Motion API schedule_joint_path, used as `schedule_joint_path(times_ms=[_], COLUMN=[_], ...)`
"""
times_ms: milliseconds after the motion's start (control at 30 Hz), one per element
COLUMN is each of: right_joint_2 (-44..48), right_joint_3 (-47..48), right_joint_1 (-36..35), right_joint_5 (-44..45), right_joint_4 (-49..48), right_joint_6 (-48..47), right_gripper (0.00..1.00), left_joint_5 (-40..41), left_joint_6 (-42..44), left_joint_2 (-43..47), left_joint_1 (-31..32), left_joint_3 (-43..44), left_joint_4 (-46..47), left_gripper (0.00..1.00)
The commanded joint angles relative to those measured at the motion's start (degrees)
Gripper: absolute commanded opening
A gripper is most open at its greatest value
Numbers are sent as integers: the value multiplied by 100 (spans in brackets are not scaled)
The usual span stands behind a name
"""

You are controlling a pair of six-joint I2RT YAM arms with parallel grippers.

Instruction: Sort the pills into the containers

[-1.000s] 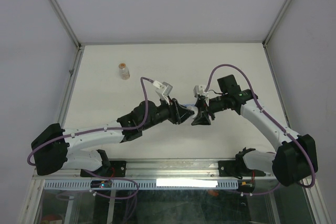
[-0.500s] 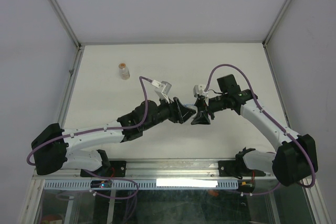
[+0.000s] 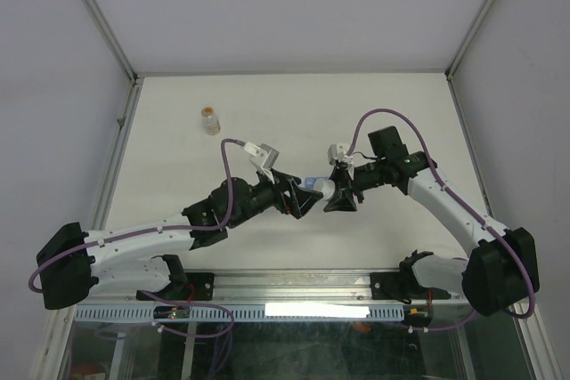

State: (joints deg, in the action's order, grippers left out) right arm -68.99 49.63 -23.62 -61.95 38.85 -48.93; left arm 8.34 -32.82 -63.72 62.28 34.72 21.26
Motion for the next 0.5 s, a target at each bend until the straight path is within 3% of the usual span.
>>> schedule_joint_path(times_ms=[0, 133, 300, 467], right_joint_2=[105, 88, 93, 76], right_joint_3=[235, 240, 235, 239], right_joint_1=[-35, -30, -20, -24], right_joint_5=[-240, -258, -264, -277], right_joint_4=[-130, -112, -97, -81], right_joint_6=[-10, -30, -57, -80], right_gripper=[0, 0, 0, 0], left_joint_5=[-6, -1033, -3623, -4125], left_joint_6=[2016, 3937, 3723, 3988], left_joint_2=[583, 776, 203, -408], left_joint_1=[8, -180, -1388, -1413], left_joint_3=[-296, -1026, -695, -234], left_joint_4=[318, 1578, 2049, 2057], left_gripper=[93, 99, 99, 99])
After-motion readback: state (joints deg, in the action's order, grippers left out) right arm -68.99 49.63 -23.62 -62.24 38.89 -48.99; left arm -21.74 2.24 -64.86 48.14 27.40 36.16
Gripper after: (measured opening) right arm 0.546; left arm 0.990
